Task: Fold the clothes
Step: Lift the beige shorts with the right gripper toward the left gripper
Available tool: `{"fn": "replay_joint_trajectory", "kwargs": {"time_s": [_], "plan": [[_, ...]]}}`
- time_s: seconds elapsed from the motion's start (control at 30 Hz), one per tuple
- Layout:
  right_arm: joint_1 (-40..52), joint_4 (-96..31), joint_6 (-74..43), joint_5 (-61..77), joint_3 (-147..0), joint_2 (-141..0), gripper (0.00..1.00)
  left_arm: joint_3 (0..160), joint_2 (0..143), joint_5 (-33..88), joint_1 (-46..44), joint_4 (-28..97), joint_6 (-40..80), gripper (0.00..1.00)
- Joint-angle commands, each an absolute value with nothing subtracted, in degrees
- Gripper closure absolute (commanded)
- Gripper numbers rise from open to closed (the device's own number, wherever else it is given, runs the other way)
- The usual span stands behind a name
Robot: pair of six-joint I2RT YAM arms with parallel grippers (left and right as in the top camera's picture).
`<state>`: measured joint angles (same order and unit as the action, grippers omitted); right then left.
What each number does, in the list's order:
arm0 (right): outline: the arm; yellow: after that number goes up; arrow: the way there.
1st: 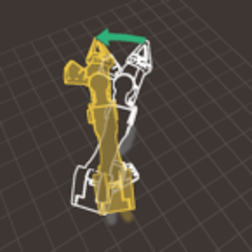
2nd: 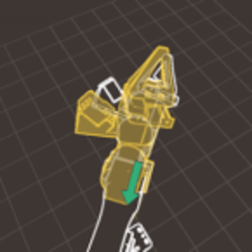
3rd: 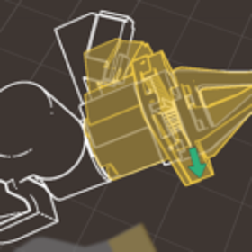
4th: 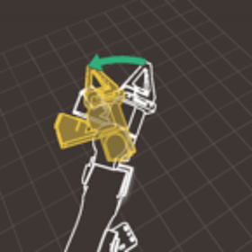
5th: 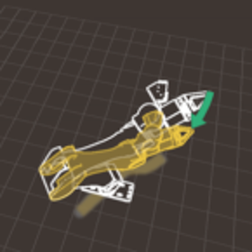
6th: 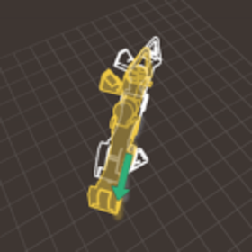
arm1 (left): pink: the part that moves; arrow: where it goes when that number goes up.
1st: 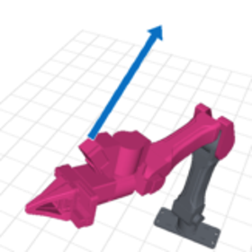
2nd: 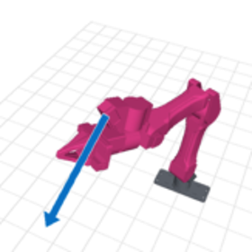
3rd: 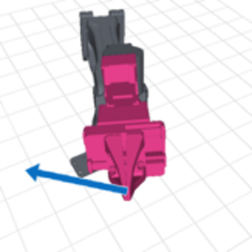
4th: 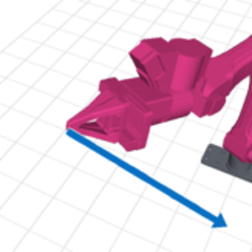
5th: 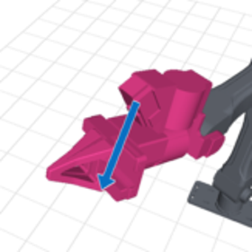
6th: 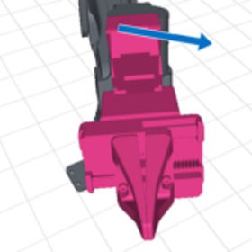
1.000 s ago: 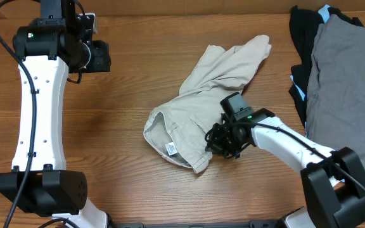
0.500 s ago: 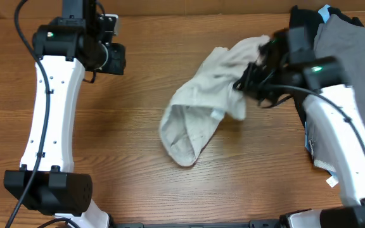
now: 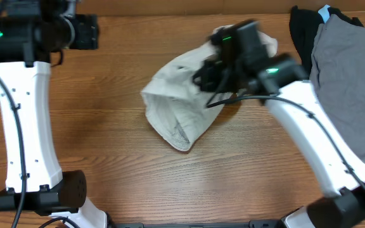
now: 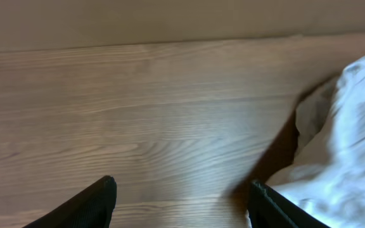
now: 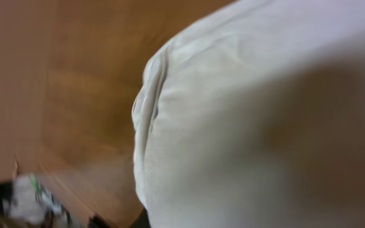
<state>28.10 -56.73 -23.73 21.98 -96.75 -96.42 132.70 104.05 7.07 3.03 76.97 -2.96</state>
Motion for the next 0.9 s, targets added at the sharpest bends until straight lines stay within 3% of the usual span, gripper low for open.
{"fn": "replay_joint_trajectory", "kwargs": {"time_s": [0.0, 0.6, 0.87], "plan": [[31.29, -54.33, -23.51, 20.78, -98.94, -96.95, 0.96, 135.57, 103.35, 7.29, 4.56, 78.52, -1.69, 0.32], [26.5, -84.84, -19.9, 8.8, -142.21, -96.77, 0.96, 135.55, 103.33, 12.23, 4.4, 82.02, -1.83, 0.34], [25.63, -86.72, -20.99, 4.54, -144.4, -97.51, 0.96, 133.4, 103.39, 23.2, -0.82, 91.18, -12.4, 0.37]]}}
